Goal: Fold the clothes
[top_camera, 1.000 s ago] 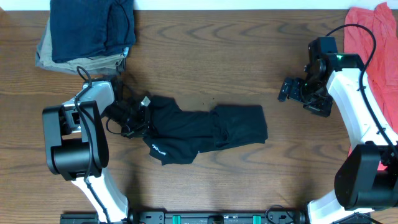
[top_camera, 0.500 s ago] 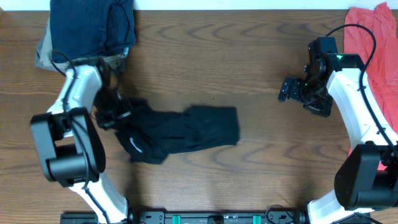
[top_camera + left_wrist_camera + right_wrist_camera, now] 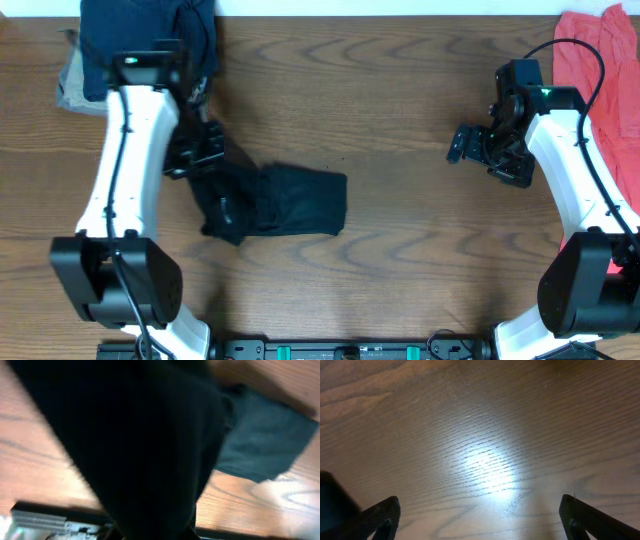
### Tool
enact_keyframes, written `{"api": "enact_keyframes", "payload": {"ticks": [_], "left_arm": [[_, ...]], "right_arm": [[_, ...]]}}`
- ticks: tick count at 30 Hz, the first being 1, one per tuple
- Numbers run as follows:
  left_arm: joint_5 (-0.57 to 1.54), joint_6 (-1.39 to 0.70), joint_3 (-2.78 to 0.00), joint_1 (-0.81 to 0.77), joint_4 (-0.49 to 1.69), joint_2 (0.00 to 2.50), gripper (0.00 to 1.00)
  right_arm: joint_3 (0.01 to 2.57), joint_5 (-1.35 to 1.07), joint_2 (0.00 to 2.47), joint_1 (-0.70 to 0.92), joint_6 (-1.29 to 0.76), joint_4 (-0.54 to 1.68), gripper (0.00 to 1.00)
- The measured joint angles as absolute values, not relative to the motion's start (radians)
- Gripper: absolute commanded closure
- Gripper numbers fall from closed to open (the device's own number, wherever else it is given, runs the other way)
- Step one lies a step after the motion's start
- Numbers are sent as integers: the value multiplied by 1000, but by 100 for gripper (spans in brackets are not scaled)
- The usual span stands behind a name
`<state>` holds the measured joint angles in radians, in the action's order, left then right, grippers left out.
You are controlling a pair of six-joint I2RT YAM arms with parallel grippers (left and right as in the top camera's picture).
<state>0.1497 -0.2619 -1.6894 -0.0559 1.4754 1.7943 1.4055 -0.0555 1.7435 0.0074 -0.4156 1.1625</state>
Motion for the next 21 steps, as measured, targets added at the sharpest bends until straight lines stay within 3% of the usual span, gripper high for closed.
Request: {"api": "enact_keyframes", "payload": {"ticks": [15,21], "left_arm": [[205,-311,-1603,-411,1284,1794,94],[207,-311,-1550,-466,1273,1794,94]], "right_arm": [[1406,-56,1744,7,-416,1162,1],[1406,-56,1744,7,-416,1162,1]]}}
